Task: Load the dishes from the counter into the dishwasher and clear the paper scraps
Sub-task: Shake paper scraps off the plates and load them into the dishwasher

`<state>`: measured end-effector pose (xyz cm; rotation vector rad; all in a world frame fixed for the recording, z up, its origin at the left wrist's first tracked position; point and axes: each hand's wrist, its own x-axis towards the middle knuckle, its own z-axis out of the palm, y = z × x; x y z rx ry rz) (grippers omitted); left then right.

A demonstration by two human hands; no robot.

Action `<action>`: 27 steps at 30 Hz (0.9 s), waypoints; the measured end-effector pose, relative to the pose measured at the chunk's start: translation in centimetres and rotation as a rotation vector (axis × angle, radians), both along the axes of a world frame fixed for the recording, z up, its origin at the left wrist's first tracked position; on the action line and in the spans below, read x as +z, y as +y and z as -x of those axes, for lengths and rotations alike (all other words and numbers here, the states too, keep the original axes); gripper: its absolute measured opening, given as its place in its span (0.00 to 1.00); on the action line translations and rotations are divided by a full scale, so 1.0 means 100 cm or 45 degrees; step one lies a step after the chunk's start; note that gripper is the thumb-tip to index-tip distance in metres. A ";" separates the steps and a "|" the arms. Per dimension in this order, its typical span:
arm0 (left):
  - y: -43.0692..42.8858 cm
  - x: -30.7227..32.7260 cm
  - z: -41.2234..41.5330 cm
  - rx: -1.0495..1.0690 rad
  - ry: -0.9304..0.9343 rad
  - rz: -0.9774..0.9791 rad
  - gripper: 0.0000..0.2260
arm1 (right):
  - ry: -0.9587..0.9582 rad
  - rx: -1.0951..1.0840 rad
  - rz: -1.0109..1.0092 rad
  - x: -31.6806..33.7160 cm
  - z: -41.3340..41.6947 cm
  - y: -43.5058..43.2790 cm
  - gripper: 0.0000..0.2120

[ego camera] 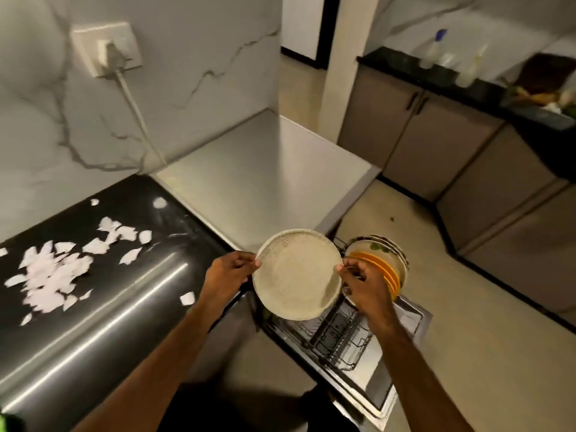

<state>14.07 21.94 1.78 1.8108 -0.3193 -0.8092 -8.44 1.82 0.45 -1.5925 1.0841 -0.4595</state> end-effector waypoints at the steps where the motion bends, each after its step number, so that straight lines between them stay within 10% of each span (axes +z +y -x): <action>1: -0.017 -0.001 0.003 -0.033 -0.024 -0.014 0.06 | -0.009 -0.025 -0.002 -0.003 0.009 -0.011 0.08; 15: -0.278 -0.033 0.060 -0.543 -0.207 -0.268 0.11 | 0.084 -0.293 0.083 -0.059 0.112 -0.186 0.07; 27: -0.395 -0.196 0.068 -0.802 -0.632 -0.621 0.07 | 0.378 -0.206 0.096 -0.200 0.117 -0.276 0.06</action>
